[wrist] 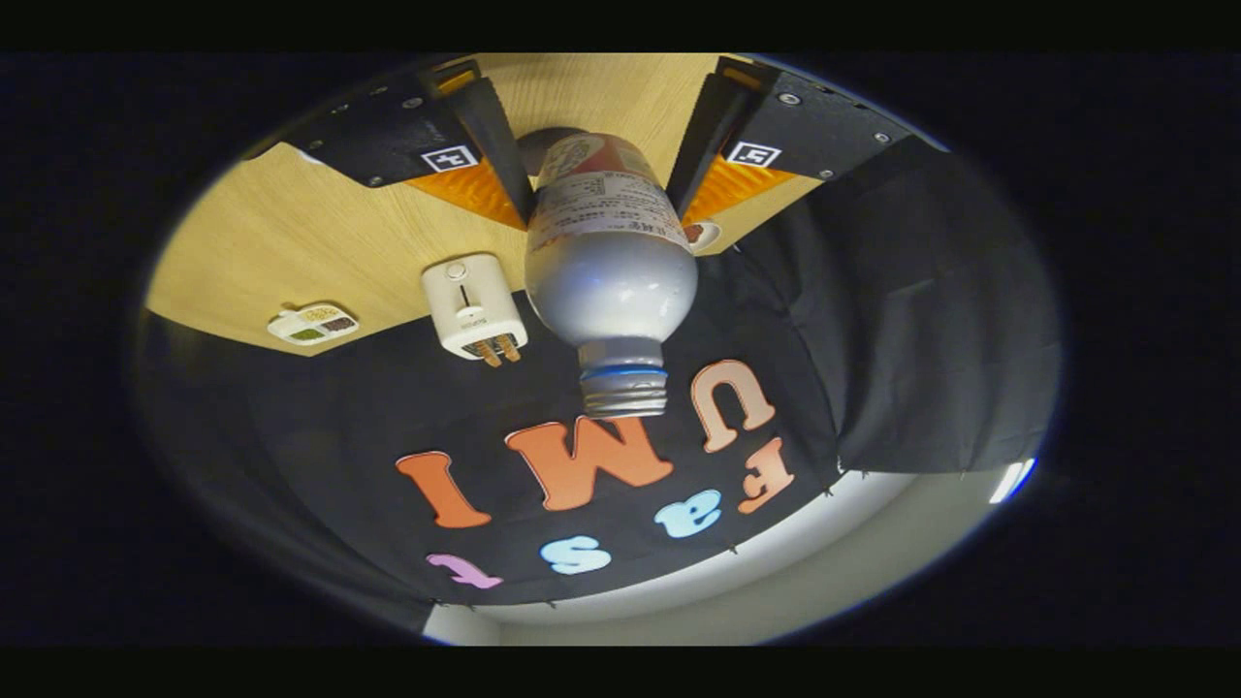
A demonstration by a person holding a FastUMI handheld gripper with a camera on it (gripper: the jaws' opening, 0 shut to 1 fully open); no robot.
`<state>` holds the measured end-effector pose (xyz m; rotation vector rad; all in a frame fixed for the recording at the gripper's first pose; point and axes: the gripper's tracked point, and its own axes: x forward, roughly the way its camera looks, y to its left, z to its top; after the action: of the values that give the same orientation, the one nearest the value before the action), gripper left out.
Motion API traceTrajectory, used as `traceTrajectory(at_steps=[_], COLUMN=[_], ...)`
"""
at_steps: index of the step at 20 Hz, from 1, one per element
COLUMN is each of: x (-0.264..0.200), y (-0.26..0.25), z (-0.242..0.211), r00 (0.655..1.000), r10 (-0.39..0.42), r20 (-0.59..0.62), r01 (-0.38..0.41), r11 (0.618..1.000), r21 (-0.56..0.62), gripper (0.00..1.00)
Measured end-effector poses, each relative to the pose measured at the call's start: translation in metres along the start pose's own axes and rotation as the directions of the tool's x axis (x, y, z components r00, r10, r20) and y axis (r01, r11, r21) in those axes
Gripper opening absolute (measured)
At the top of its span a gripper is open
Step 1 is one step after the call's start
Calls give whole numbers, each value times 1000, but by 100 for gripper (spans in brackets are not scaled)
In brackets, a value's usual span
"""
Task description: Take the bottle from table, then pour the juice into the cup, finally place the bottle on the coaster
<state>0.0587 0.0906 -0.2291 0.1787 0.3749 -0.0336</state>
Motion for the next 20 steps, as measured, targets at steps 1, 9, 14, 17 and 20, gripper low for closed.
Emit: traceTrajectory(at_steps=[1, 9, 14, 17, 20], x=[8, 51, 68, 77, 82], y=[0, -9, -12, -14, -15], z=[-6, -53, -74, -85, -90], r00=[1000, 993, 988, 983, 981], r10=[-7, -61, -92, -100, -113], r20=[-11, -104, -126, -152, -158], r01=[7, 47, 68, 72, 84], r11=[1000, 990, 981, 981, 979], r21=[-13, -133, -184, -178, -184], gripper=[78, 78, 78, 78, 78])
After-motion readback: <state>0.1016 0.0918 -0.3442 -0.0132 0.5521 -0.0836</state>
